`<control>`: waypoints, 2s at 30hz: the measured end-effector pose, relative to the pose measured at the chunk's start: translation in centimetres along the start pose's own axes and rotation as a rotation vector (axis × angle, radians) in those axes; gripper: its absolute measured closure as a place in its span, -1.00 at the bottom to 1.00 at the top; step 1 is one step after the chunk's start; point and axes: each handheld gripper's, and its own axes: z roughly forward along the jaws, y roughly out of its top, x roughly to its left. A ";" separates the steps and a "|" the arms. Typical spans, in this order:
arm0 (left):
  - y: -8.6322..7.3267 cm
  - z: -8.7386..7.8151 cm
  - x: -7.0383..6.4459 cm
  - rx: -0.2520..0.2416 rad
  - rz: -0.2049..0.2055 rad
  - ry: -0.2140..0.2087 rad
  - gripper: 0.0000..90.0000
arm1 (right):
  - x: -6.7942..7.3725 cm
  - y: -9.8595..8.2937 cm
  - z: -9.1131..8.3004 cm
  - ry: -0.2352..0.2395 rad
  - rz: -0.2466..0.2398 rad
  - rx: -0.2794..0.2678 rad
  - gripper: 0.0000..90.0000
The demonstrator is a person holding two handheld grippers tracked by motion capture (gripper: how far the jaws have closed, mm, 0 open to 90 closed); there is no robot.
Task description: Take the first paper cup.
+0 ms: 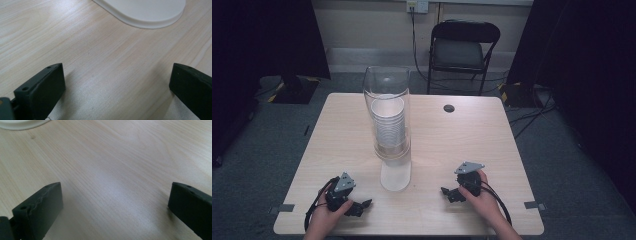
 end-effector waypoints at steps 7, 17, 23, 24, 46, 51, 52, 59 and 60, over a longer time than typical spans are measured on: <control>0.0 0.0 0.0 0.001 0.000 0.001 -1.00 | -0.1 0.1 0.1 0.001 -0.004 -0.001 -1.00; 0.7 -0.5 -0.7 0.005 -0.051 0.007 -0.50 | -0.1 0.0 0.0 0.000 0.002 0.000 -1.00; 2.3 -1.1 -0.8 -0.024 -0.094 -0.007 -0.61 | -0.1 0.0 0.0 0.000 0.002 0.000 -1.00; 2.7 -1.2 -0.9 -0.036 -0.101 -0.013 -0.61 | -0.1 0.0 -0.1 -0.001 0.002 0.000 -1.00; 10.0 -1.0 -2.3 -0.234 -0.072 -0.038 -0.64 | -0.1 0.0 -0.1 -0.001 0.004 0.001 -1.00; 11.0 -0.1 -2.6 -0.263 -0.073 -0.011 -0.64 | -0.1 0.0 -0.1 -0.001 0.003 0.001 -1.00; 11.1 0.1 -2.6 -0.275 -0.071 -0.008 -0.65 | -0.1 0.0 -0.1 -0.001 0.003 0.001 -1.00; 11.5 1.8 -2.7 -0.357 -0.093 0.027 -0.48 | -0.1 0.0 -0.1 -0.001 0.004 0.001 -1.00; 11.5 1.9 -2.8 -0.364 -0.101 0.024 -0.48 | -0.1 0.0 -0.1 -0.001 0.004 0.001 -1.00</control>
